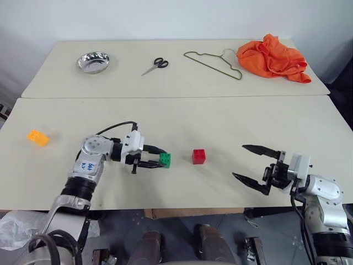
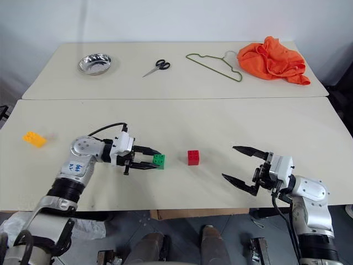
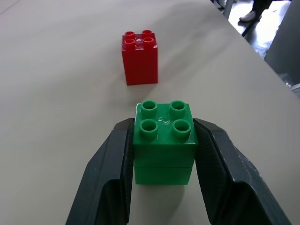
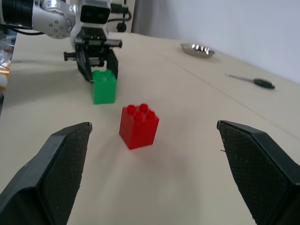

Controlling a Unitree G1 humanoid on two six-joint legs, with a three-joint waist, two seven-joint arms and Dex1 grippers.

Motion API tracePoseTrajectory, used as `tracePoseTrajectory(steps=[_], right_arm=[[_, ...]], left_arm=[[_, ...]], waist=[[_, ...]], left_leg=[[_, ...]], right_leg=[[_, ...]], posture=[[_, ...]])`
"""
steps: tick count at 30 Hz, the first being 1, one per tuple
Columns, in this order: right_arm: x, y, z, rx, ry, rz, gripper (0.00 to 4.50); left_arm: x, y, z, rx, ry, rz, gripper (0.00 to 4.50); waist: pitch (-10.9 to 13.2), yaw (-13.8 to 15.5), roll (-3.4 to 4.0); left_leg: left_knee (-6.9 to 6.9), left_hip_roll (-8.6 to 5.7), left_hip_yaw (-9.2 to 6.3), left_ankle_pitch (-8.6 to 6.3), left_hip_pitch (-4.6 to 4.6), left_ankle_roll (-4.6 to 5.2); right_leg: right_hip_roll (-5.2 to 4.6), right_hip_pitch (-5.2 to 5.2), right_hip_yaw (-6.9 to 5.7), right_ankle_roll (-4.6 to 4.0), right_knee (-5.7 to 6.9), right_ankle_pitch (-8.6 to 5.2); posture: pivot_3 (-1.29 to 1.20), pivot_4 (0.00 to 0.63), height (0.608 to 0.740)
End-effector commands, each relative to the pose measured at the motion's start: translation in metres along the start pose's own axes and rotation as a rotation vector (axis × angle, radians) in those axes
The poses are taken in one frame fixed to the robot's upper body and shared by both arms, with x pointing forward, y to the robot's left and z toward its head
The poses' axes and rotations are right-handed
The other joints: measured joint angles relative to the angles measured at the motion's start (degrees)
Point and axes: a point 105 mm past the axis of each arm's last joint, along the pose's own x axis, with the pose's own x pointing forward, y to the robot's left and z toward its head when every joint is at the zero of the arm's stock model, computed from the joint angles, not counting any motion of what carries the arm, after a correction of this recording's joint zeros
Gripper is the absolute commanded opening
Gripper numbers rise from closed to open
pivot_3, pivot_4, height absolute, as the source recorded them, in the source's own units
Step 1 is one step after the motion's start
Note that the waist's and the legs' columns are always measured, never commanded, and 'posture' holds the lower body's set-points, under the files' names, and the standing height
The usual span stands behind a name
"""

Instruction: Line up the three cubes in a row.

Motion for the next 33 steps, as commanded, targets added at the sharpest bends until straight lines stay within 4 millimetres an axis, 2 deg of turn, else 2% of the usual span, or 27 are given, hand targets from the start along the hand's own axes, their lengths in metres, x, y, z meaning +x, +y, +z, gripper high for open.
tracePoseTrajectory(steps=[1,9,11,12,15,18,19,22,24,25,27,29,33], right_arm=[[-0.004,-0.003,0.014,-0.056,-0.015,-0.024,4.50],[-0.002,0.004,0.015,-0.046,-0.019,-0.034,4.50],[0.000,0.004,0.014,-0.041,-0.024,-0.031,4.50],[0.001,0.004,0.014,-0.040,-0.027,-0.027,4.50],[0.005,0.003,0.014,-0.038,-0.037,-0.017,4.50],[0.009,0.002,0.014,-0.039,-0.046,0.003,4.50],[0.010,0.001,0.015,-0.039,-0.050,0.009,4.50],[0.017,0.000,0.020,-0.011,-0.080,0.041,4.50],[0.036,0.000,0.025,-0.011,-0.128,0.082,4.50],[0.042,0.000,0.026,-0.018,-0.144,0.094,4.50],[0.049,0.002,0.028,-0.014,-0.166,0.114,4.50],[0.064,0.012,0.034,0.015,-0.212,0.185,4.50],[0.079,0.027,0.043,0.033,-0.257,0.286,4.50]], left_arm=[[0.006,0.005,-0.001,0.030,0.003,-0.006,1.47],[0.008,0.007,-0.005,0.005,0.001,-0.005,1.47],[0.004,0.008,-0.006,-0.030,-0.004,0.007,2.22],[0.002,0.009,-0.005,-0.033,-0.005,0.020,2.45],[-0.008,0.014,0.004,-0.019,-0.035,0.078,3.43],[-0.026,0.015,0.012,0.018,-0.019,0.150,4.35],[-0.032,0.013,0.016,0.028,-0.020,0.170,4.47],[-0.059,0.002,0.028,0.044,-0.032,0.258,4.47],[-0.103,-0.011,0.029,0.041,0.011,0.476,4.47],[-0.118,-0.016,0.030,0.041,0.033,0.556,4.47],[-0.134,-0.021,0.030,0.026,0.047,0.688,4.47],[-0.169,-0.036,0.023,-0.032,0.015,0.971,4.47],[-0.223,-0.089,-0.006,-0.158,0.003,1.413,4.47]], waist=[[0.0,0.0,0.00],[0.0,0.0,0.00],[0.0,0.0,0.00],[0.0,0.0,0.00],[0.0,-0.1,0.00],[0.0,-0.3,0.00],[0.0,-0.3,0.00],[0.0,-0.4,0.00],[0.0,-1.1,0.00],[0.0,-1.8,0.00],[0.0,-1.5,0.01],[0.0,-1.1,0.04],[0.0,-0.7,0.03]], left_leg=[[0.02,-0.02,0.01,0.00,0.02,0.01],[0.05,-0.03,0.00,0.00,0.05,0.01],[0.05,-0.03,0.00,0.01,0.06,0.01],[0.05,-0.03,0.00,0.01,0.06,0.01],[0.05,-0.02,-0.01,0.00,0.05,0.01],[0.02,0.07,0.01,0.00,0.05,0.00],[0.02,0.08,0.00,0.00,0.05,-0.01],[0.00,0.11,0.01,0.00,0.05,-0.03],[-0.03,0.14,0.02,-0.01,0.05,-0.04],[-0.10,0.19,0.04,-0.03,0.06,-0.06],[-0.15,0.25,-0.02,-0.04,0.07,-0.11],[-0.15,0.25,-0.13,-0.04,0.08,-0.14],[-0.13,0.23,-0.07,-0.12,0.12,-0.11]], right_leg=[[0.00,0.02,0.01,0.00,-0.01,0.00],[-0.02,0.04,0.03,0.01,0.04,0.01],[-0.02,0.04,0.03,0.01,0.04,0.01],[-0.02,0.04,0.03,0.01,0.05,0.01],[-0.01,0.02,0.04,0.01,0.05,0.01],[0.02,0.00,0.07,0.01,0.06,0.01],[0.03,0.00,0.07,0.01,0.06,0.01],[0.02,-0.03,0.09,0.00,0.05,0.00],[0.02,-0.04,0.13,0.00,0.07,0.00],[0.04,-0.05,0.21,0.00,0.08,0.00],[0.05,-0.05,0.34,-0.07,0.08,-0.04],[0.02,-0.01,0.35,-0.13,-0.04,-0.07],[0.01,0.02,0.42,-0.13,-0.04,-0.07]], posture=[[0.00,0.150,0.740],[0.00,0.150,0.740],[0.00,0.150,0.740],[0.00,0.150,0.740],[0.00,0.150,0.740],[0.00,0.150,0.740],[0.00,0.150,0.740],[0.00,0.150,0.740],[0.00,0.150,0.740],[0.00,0.150,0.740],[0.00,0.150,0.740],[0.00,0.150,0.740],[0.00,0.150,0.740]])
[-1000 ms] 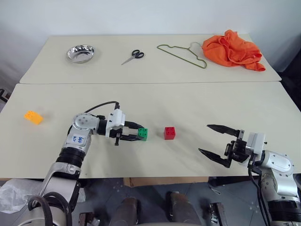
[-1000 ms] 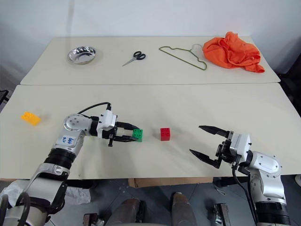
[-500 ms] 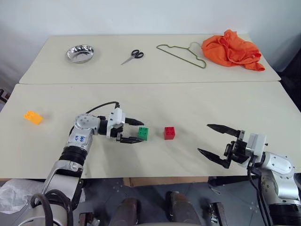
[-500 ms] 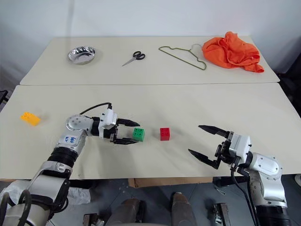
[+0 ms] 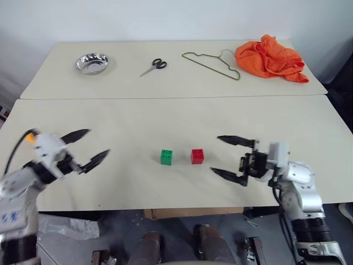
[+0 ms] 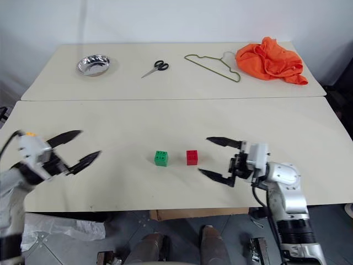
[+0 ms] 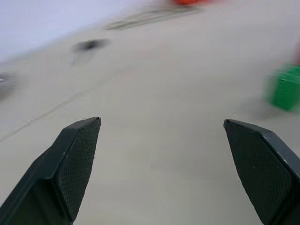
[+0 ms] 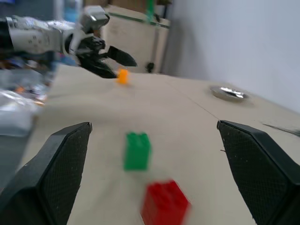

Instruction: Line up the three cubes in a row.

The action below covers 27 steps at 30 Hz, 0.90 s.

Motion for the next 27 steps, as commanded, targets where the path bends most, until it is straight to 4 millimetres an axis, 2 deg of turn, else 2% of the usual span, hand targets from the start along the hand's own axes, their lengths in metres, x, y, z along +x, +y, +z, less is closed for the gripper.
tracePoseTrajectory(steps=[1,3,6,8,10,13,15,17,20,23,27], right_arm=[[0.013,0.007,0.015,-0.011,-0.053,0.082,4.50],[0.017,0.012,0.019,0.001,-0.064,0.123,4.50],[0.023,0.016,0.024,0.011,-0.079,0.161,4.50],[0.024,0.016,0.024,0.010,-0.079,0.169,4.50],[0.023,0.013,0.023,0.008,-0.074,0.170,4.50],[0.022,0.009,0.021,0.005,-0.068,0.171,4.50],[0.021,0.008,0.020,0.005,-0.062,0.175,4.50],[0.019,0.006,0.019,0.007,-0.052,0.179,4.50],[0.017,0.004,0.018,0.007,-0.041,0.176,4.50],[0.017,0.002,0.017,0.004,-0.036,0.165,4.50],[0.019,0.001,0.018,0.004,-0.035,0.165,4.50]], left_arm=[[-0.054,0.028,-0.011,-0.043,-0.005,0.366,4.47],[-0.087,0.034,-0.028,-0.086,0.018,0.550,4.47],[-0.130,0.031,-0.049,-0.159,0.043,0.770,4.47],[-0.143,0.026,-0.055,-0.192,0.042,0.850,4.47],[-0.146,0.021,-0.060,-0.210,0.044,0.882,4.47],[-0.135,0.015,-0.064,-0.215,0.052,0.848,4.47],[-0.127,0.018,-0.064,-0.201,0.068,0.852,4.47],[-0.108,0.031,-0.058,-0.196,0.055,0.891,4.47],[-0.065,0.050,-0.040,-0.209,0.041,0.958,4.47],[-0.030,0.076,-0.032,-0.277,0.048,1.095,4.47],[0.008,0.090,-0.023,-0.324,0.075,1.119,4.47]], waist=[[0.0,0.4,-0.01],[0.0,0.8,-0.12],[-0.1,1.1,-0.21],[-0.1,1.2,-0.26],[-0.1,1.5,-0.30],[-0.1,1.6,-0.32],[-0.1,1.7,-0.32],[-0.1,1.8,-0.32],[-0.1,2.3,-0.36],[-0.2,2.3,-0.41],[-0.3,1.2,-0.50]], left_leg=[[0.01,0.00,0.00,0.00,-0.02,0.00],[0.07,-0.03,0.01,-0.05,-0.01,0.04],[0.10,-0.03,-0.04,-0.08,0.03,0.05],[0.10,-0.03,-0.04,-0.15,0.09,0.09],[0.10,-0.02,-0.06,-0.25,0.10,0.24],[0.10,-0.02,-0.05,-0.25,0.11,0.23],[0.10,-0.03,-0.04,-0.23,0.11,0.19],[0.09,-0.02,-0.05,-0.24,0.11,0.17],[0.12,-0.03,-0.10,-0.21,0.08,0.15],[0.14,-0.08,-0.13,-0.11,0.09,-0.02],[0.14,-0.08,0.13,-0.10,0.09,-0.03]], right_leg=[[0.00,0.00,-0.01,0.00,-0.01,0.00],[-0.01,0.03,-0.03,0.01,-0.05,0.00],[-0.04,0.14,-0.08,0.01,-0.12,0.00],[-0.05,0.21,-0.09,0.01,-0.16,0.00],[-0.04,0.22,-0.11,0.01,-0.17,0.00],[-0.03,0.22,-0.12,0.01,-0.17,0.00],[-0.03,0.22,-0.12,0.01,-0.17,0.00],[-0.02,0.21,-0.12,0.00,-0.18,0.00],[-0.01,0.19,-0.33,0.01,-0.11,0.01],[-0.01,0.18,-0.58,0.02,-0.03,0.01],[0.01,0.02,-0.62,0.05,0.19,0.03]], posture=[[0.00,0.150,0.740],[0.00,0.150,0.740],[0.00,0.150,0.740],[0.00,0.150,0.740],[0.00,0.150,0.740],[0.00,0.150,0.740],[0.00,0.150,0.740],[0.00,0.150,0.740],[0.00,0.150,0.740],[0.00,0.150,0.740],[0.00,0.150,0.740]])
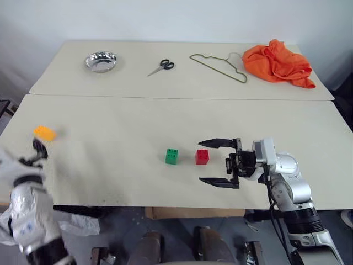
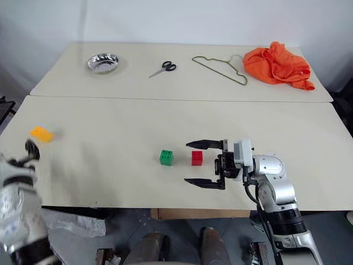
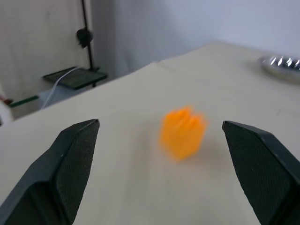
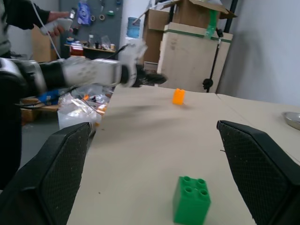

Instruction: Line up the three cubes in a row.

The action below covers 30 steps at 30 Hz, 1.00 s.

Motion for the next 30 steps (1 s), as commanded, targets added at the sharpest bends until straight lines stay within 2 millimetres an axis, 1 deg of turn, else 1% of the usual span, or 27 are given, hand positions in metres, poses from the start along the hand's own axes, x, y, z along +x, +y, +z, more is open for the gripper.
tracePoseTrajectory(steps=[1,3,6,9,12,15,18,20,24,27,30], right_arm=[[0.001,-0.001,0.006,-0.024,-0.009,0.001,4.50],[0.002,-0.002,0.006,-0.024,-0.009,-0.001,4.50],[0.003,-0.003,0.007,-0.026,-0.008,-0.007,4.50],[0.001,-0.004,0.007,-0.033,0.000,-0.025,4.50],[0.001,-0.006,0.007,-0.038,0.005,-0.038,4.50],[0.001,-0.007,0.007,-0.045,0.007,-0.049,4.50],[0.002,-0.007,0.007,-0.048,0.007,-0.052,4.50],[0.003,-0.007,0.007,-0.050,0.005,-0.055,4.50],[0.003,-0.007,0.007,-0.053,0.006,-0.062,4.50],[0.003,-0.007,0.007,-0.053,0.006,-0.069,4.50],[0.003,-0.005,0.005,-0.053,0.009,-0.070,4.50]], left_arm=[[0.017,-0.010,-0.002,0.032,0.060,0.065,4.47],[0.026,-0.016,-0.002,0.052,0.078,0.096,4.47],[0.033,-0.013,0.003,0.084,0.077,0.188,4.47],[0.034,-0.014,0.002,0.038,0.092,0.278,4.47],[0.032,-0.013,0.003,0.035,0.085,0.328,4.47],[0.036,-0.013,-0.007,0.007,0.127,0.326,4.47],[0.047,-0.011,-0.016,0.030,0.155,0.294,4.47],[0.052,-0.009,-0.022,-0.007,0.176,0.291,4.47],[0.058,-0.003,-0.022,-0.005,0.161,0.302,4.47],[0.060,-0.005,-0.023,-0.012,0.157,0.290,4.47],[0.058,-0.013,-0.027,-0.011,0.154,0.263,3.92]], waist=[[0.0,-0.7,0.00],[0.0,-1.1,-0.01],[0.0,-1.2,-0.02],[0.0,-0.9,-0.03],[0.0,-0.8,-0.04],[0.0,-0.8,-0.04],[0.0,-0.8,-0.04],[0.0,-0.8,-0.04],[0.0,-1.0,-0.04],[0.0,-0.9,-0.05],[0.0,-0.9,-0.05]], left_leg=[[-0.03,0.00,0.04,0.00,-0.06,0.01],[-0.04,0.01,0.07,-0.05,-0.07,0.03],[-0.04,0.03,0.10,-0.08,-0.10,0.03],[0.01,0.04,0.07,-0.08,-0.11,0.03],[0.03,0.02,0.08,-0.08,-0.10,0.03],[0.03,0.02,0.08,-0.08,-0.11,0.03],[0.04,0.02,0.08,-0.07,-0.10,0.01],[0.04,0.01,0.08,-0.07,-0.10,0.01],[0.03,0.02,0.08,-0.07,-0.10,0.01],[0.02,0.02,0.07,-0.07,-0.10,0.01],[0.03,0.01,0.08,-0.07,-0.11,0.01]], right_leg=[[-0.01,-0.10,-0.02,0.00,0.08,0.00],[-0.03,-0.14,-0.12,0.00,0.07,0.00],[-0.03,-0.14,-0.17,0.00,-0.02,0.00],[-0.05,-0.13,-0.21,0.00,-0.02,0.00],[-0.07,-0.11,-0.20,0.00,-0.01,0.00],[-0.07,-0.12,-0.20,0.00,0.01,0.00],[-0.07,-0.12,-0.21,0.00,0.01,0.00],[-0.07,-0.12,-0.22,0.00,0.02,0.00],[-0.07,-0.12,-0.23,0.00,0.01,0.00],[-0.08,-0.13,-0.23,0.00,0.02,0.00],[-0.09,-0.12,-0.23,0.00,0.01,0.00]], posture=[[0.00,0.150,0.740],[0.00,0.150,0.740],[0.00,0.150,0.740],[0.00,0.150,0.740],[0.00,0.150,0.740],[0.00,0.150,0.740],[0.00,0.150,0.740],[0.00,0.150,0.740],[0.00,0.150,0.740],[0.00,0.150,0.740],[0.00,0.150,0.740]])
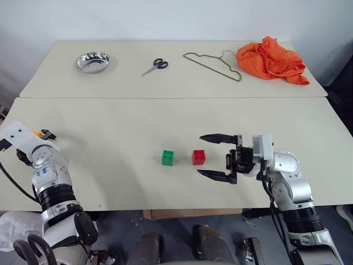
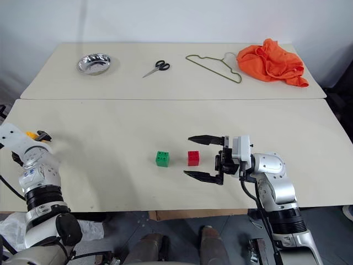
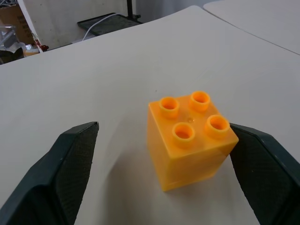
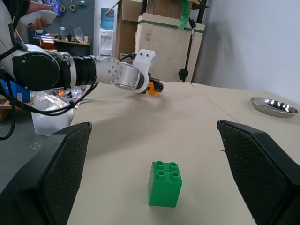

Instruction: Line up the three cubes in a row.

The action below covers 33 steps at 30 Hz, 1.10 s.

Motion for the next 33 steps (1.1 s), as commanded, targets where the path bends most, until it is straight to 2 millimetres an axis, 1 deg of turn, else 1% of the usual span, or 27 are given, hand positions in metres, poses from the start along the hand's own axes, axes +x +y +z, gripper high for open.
tracePoseTrajectory(steps=[1,7,8,9,12,15,17,19,20,21,23,24,27,31,33], right_arm=[[0.001,0.003,0.007,-0.046,-0.018,0.006,4.50],[0.001,0.004,0.003,-0.048,-0.016,0.002,4.50],[0.001,0.004,0.003,-0.048,-0.016,0.000,4.50],[0.000,0.005,0.002,-0.049,-0.015,-0.002,4.50],[-0.002,0.005,0.003,-0.059,-0.011,-0.016,4.50],[-0.010,0.004,0.005,-0.065,0.008,-0.047,4.50],[-0.016,0.006,0.004,-0.063,0.028,-0.059,4.50],[-0.024,0.007,0.003,-0.061,0.050,-0.080,4.50],[-0.027,0.007,0.003,-0.062,0.058,-0.089,4.50],[-0.029,0.008,0.003,-0.063,0.065,-0.097,4.50],[-0.033,0.008,0.003,-0.065,0.078,-0.113,4.50],[-0.035,0.008,0.002,-0.066,0.083,-0.120,4.50],[-0.038,0.007,0.002,-0.068,0.094,-0.135,4.50],[-0.042,0.008,0.002,-0.074,0.107,-0.148,4.50],[-0.045,0.008,0.003,-0.082,0.120,-0.157,4.50]], left_arm=[[-0.003,-0.008,0.012,-0.015,-0.060,-0.031,3.63],[-0.014,-0.013,0.009,0.007,-0.078,-0.072,1.73],[-0.016,-0.013,0.009,0.008,-0.082,-0.080,1.47],[-0.019,-0.013,0.014,-0.005,-0.113,-0.105,1.46],[-0.034,-0.024,0.031,-0.054,-0.200,-0.319,1.46],[-0.056,-0.028,0.048,-0.049,-0.250,-0.655,1.46],[-0.072,-0.029,0.056,-0.042,-0.247,-0.870,1.46],[-0.104,-0.035,0.063,0.077,-0.269,-1.198,1.46],[-0.120,-0.038,0.061,0.142,-0.254,-1.356,1.46],[-0.128,-0.037,0.055,0.228,-0.228,-1.460,1.46],[-0.137,-0.037,0.037,0.378,-0.121,-1.634,1.46],[-0.141,-0.038,0.031,0.447,-0.097,-1.720,1.46],[-0.142,-0.048,0.012,0.698,-0.077,-1.876,1.46],[-0.147,-0.069,-0.010,0.807,-0.015,-2.048,1.46],[-0.154,-0.079,-0.020,0.855,-0.020,-2.157,1.46]], waist=[[0.0,0.1,0.00],[0.0,0.0,0.00],[0.0,0.0,-0.01],[0.0,-0.1,0.00],[0.0,-0.2,0.00],[0.0,-0.3,0.00],[0.0,-0.2,0.00],[0.0,-0.2,0.02],[0.0,-0.2,0.03],[0.0,-0.2,0.08],[0.1,0.1,0.23],[0.2,0.2,0.32],[0.2,0.2,0.46],[0.2,-0.1,0.45],[0.2,-0.2,0.45]], left_leg=[[0.00,0.00,0.00,0.00,0.00,0.00],[0.00,0.00,0.00,0.00,0.00,0.00],[0.00,0.00,0.00,0.00,0.00,0.00],[0.00,0.01,0.00,0.00,0.00,0.00],[-0.02,0.04,0.01,-0.01,0.00,-0.01],[-0.02,0.06,0.01,-0.01,-0.01,-0.02],[-0.02,0.09,-0.01,-0.02,0.00,-0.03],[-0.02,0.10,-0.03,-0.02,-0.01,-0.03],[-0.03,0.10,-0.03,-0.02,-0.01,-0.03],[-0.04,0.10,-0.03,-0.03,0.00,-0.03],[-0.05,0.07,-0.08,-0.04,0.06,-0.02],[-0.06,0.05,-0.13,-0.04,0.08,-0.01],[-0.09,0.02,-0.20,-0.04,0.10,-0.01],[-0.10,0.05,-0.12,-0.03,0.03,-0.02],[-0.09,0.05,-0.01,-0.03,0.01,0.00]], right_leg=[[0.00,0.00,0.00,0.00,0.01,0.00],[0.00,0.00,0.00,0.00,0.02,0.00],[0.00,0.00,0.01,0.00,0.02,0.00],[0.00,-0.01,0.01,0.00,0.02,0.00],[0.02,-0.02,0.02,0.00,0.01,0.00],[0.01,0.00,0.02,0.00,-0.02,0.00],[0.01,0.01,0.06,-0.02,-0.06,-0.01],[0.00,0.04,0.10,-0.05,-0.18,-0.02],[0.00,0.06,0.12,-0.06,-0.22,-0.03],[-0.02,0.07,0.15,-0.09,-0.26,-0.05],[-0.08,0.17,0.18,-0.15,-0.33,-0.08],[-0.12,0.23,0.18,-0.15,-0.36,-0.08],[-0.12,0.25,0.16,-0.16,-0.35,-0.08],[-0.01,0.10,0.04,-0.15,-0.26,-0.08],[0.04,0.03,-0.06,-0.14,-0.16,-0.07]], posture=[[0.00,0.150,0.740],[0.00,0.150,0.740],[0.00,0.150,0.740],[0.00,0.150,0.740],[0.00,0.150,0.740],[0.00,0.150,0.740],[0.00,0.150,0.740],[0.00,0.150,0.740],[0.00,0.150,0.740],[0.00,0.150,0.740],[0.00,0.150,0.740],[0.00,0.150,0.740],[0.00,0.150,0.740],[0.00,0.150,0.740],[0.00,0.150,0.740]])
